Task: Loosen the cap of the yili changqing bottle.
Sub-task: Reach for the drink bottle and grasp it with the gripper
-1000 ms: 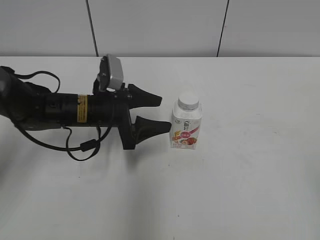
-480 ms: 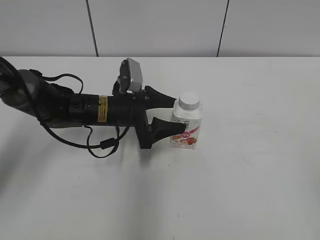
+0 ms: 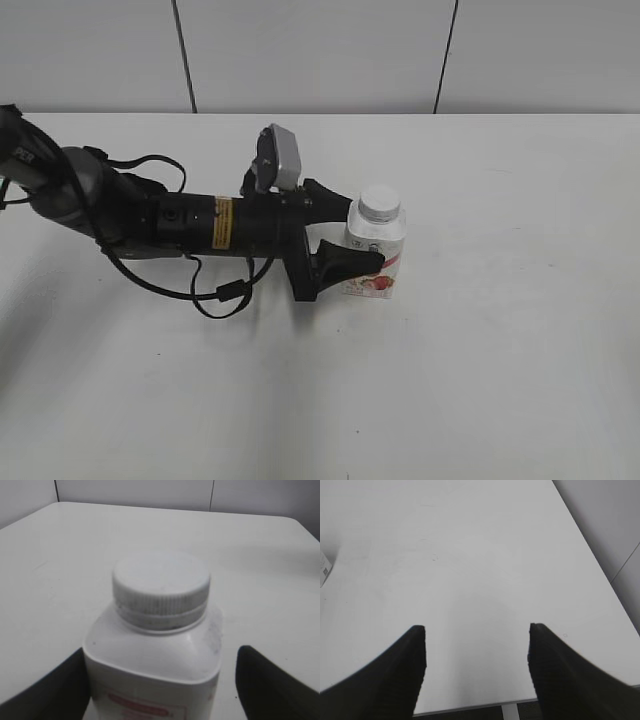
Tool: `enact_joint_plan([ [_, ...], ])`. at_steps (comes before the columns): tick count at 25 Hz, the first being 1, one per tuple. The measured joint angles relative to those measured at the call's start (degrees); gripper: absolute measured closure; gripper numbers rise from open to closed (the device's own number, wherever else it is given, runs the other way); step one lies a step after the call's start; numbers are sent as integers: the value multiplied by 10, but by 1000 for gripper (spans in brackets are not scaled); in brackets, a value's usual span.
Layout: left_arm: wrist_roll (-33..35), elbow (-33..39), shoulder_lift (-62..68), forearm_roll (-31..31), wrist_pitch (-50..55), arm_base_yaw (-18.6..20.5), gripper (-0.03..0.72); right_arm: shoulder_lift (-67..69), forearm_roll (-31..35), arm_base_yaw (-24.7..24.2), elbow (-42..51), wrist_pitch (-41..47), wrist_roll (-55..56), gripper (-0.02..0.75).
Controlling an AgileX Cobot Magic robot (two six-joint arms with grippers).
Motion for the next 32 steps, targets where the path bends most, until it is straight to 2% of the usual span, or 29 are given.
enact_joint_plan([
  [9,0,0,0,0,-32,-1,155,0,0,0,0,0,0,228],
  [16,0,0,0,-1,-1,-1,157,0,0,0,0,0,0,228],
  [24,0,0,0,-2,10,-1,258,0,0,0,0,0,0,228],
  [32,0,0,0,-3,10,-1,260,0,0,0,0,0,0,228],
])
